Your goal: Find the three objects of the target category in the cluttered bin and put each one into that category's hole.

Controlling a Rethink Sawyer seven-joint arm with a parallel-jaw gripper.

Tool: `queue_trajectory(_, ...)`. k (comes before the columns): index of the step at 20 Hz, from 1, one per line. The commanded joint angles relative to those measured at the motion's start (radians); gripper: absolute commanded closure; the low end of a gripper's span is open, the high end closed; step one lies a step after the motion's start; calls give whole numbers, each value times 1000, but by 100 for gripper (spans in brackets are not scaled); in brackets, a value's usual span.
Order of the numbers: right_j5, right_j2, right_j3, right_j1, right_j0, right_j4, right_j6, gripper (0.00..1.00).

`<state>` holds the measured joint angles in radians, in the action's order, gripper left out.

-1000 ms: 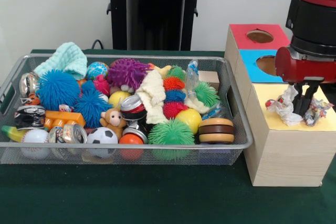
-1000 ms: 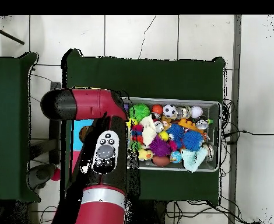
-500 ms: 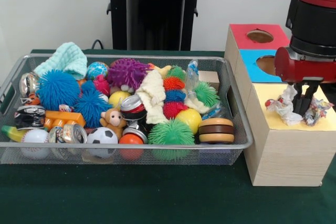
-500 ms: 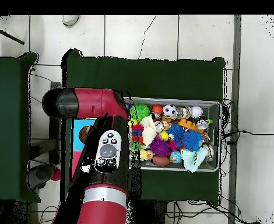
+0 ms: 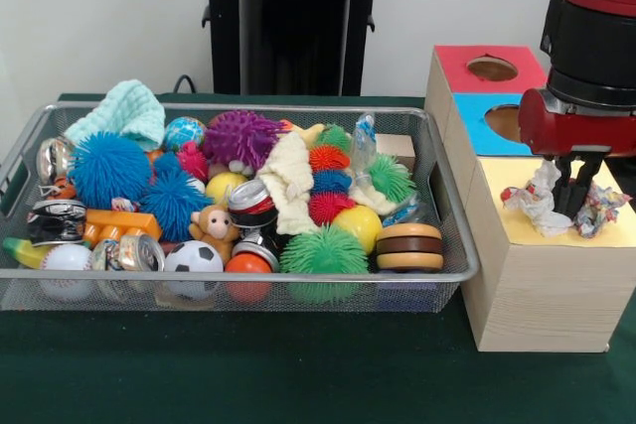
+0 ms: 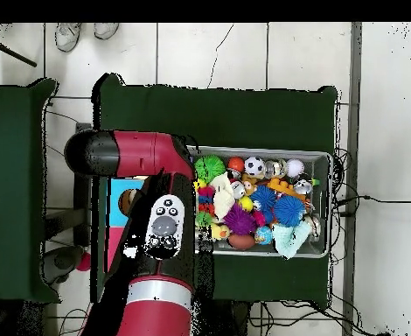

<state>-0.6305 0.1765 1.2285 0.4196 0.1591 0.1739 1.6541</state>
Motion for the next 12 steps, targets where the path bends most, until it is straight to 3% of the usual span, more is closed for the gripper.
queue_trajectory(1, -112, -79, 127, -113, -32, -7, 142, 100)
queue_trajectory(12, -80, -73, 174, -98, -20, -20, 141, 100)
